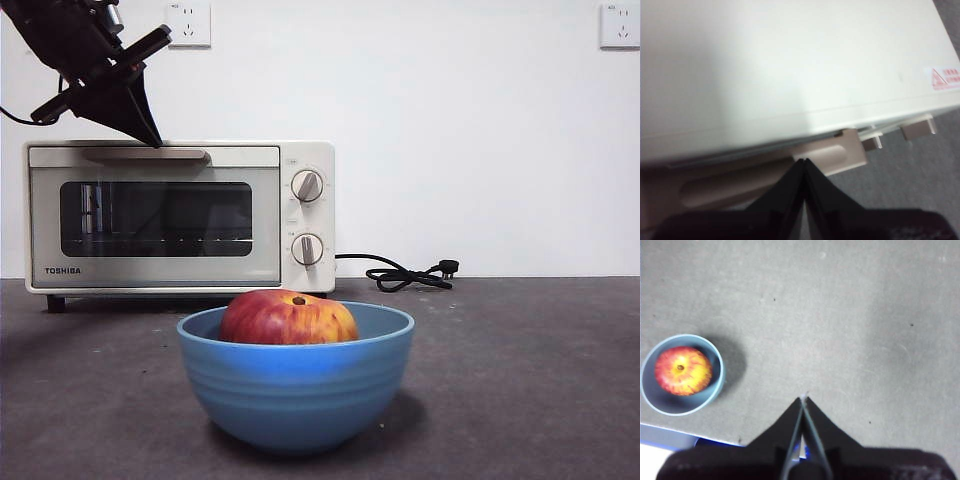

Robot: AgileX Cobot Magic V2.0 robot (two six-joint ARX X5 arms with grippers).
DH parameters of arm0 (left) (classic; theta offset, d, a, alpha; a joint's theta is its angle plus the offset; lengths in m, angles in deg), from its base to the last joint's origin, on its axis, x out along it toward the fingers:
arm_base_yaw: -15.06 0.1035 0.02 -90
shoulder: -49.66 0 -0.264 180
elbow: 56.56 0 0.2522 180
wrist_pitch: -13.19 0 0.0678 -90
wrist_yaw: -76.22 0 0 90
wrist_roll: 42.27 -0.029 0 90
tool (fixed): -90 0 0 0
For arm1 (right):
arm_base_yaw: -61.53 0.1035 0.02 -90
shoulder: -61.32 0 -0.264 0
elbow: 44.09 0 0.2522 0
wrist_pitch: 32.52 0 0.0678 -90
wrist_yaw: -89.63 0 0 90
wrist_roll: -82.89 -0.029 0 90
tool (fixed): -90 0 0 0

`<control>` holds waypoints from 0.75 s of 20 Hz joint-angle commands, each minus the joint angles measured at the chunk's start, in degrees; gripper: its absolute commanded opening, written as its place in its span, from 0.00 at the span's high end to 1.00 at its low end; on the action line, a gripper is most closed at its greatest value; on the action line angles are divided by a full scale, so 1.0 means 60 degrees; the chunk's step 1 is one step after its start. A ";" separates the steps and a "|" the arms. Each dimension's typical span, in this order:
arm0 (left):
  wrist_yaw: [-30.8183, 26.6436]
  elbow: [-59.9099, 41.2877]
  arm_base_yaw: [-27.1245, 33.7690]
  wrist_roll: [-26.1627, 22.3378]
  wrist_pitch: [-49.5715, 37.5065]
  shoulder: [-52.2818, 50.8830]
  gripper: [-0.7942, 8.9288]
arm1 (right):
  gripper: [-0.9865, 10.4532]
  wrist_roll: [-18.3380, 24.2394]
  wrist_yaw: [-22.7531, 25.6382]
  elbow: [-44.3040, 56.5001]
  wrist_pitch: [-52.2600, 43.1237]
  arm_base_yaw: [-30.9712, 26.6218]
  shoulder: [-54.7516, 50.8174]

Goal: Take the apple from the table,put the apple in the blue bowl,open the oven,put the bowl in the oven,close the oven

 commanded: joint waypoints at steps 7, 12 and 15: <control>-0.0178 -0.0033 0.0018 -0.0222 0.0867 0.0302 0.92 | 0.92 -0.0044 -0.0058 0.0554 0.0011 0.0015 -0.0025; -0.0470 -0.0040 -0.0128 -0.0597 0.1428 0.0302 0.92 | 0.92 0.1009 -0.0699 0.0550 -0.1286 0.0022 -0.0357; -0.1115 -0.0058 -0.0379 -0.0863 0.1752 0.0302 0.92 | 0.92 0.1974 -0.0896 0.0550 -0.1971 0.0022 -0.0579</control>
